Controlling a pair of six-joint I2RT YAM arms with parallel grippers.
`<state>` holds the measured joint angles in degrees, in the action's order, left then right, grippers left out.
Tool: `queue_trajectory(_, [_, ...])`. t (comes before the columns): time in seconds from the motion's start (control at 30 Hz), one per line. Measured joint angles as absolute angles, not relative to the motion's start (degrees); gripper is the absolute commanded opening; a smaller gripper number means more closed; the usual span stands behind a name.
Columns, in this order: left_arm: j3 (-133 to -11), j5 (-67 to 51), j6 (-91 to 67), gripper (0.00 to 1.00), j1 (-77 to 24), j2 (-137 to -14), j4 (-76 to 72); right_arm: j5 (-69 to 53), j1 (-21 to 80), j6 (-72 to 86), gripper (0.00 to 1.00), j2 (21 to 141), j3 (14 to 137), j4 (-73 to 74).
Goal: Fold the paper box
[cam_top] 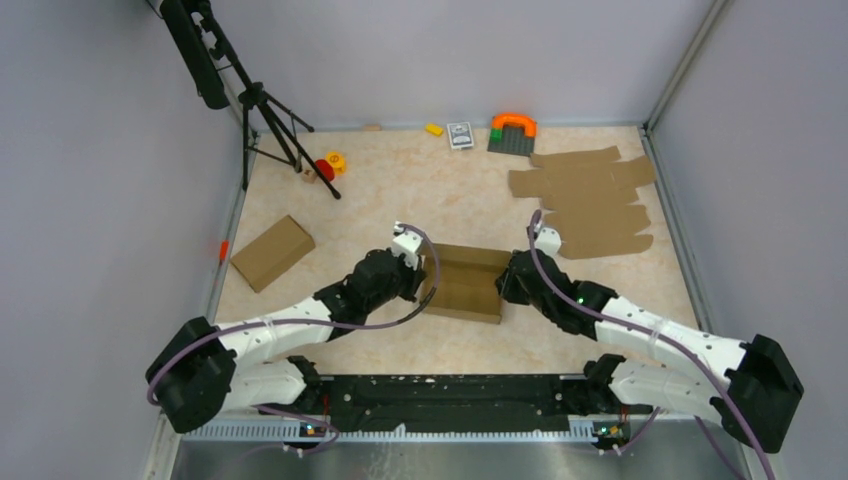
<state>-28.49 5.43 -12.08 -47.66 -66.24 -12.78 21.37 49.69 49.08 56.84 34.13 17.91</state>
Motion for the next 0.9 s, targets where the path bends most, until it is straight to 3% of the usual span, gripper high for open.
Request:
queue_trajectory(0.1, [-28.49, 5.65, -12.10, 0.00, -48.14, -66.85, -12.86, 21.67, 50.13, 48.45, 0.22, 56.51, 32.88, 17.72])
queue_trajectory(0.47, [-29.67, 8.12, -11.99, 0.00, -50.26, -70.00, -12.21, 21.34, 50.65, 46.85, 0.56, 49.47, 29.69, 19.97])
queue_trajectory(0.63, [-29.89, 8.67, -11.90, 0.00, -50.37, -70.06, -11.77, 18.98, 50.81, 46.44, 0.59, 41.58, 29.52, 21.52])
queue_trajectory(0.9, [-30.11, 8.93, -11.86, 0.00, -50.48, -70.57, -11.27, 11.99, 50.87, 45.52, 0.73, 29.30, 29.23, 24.51])
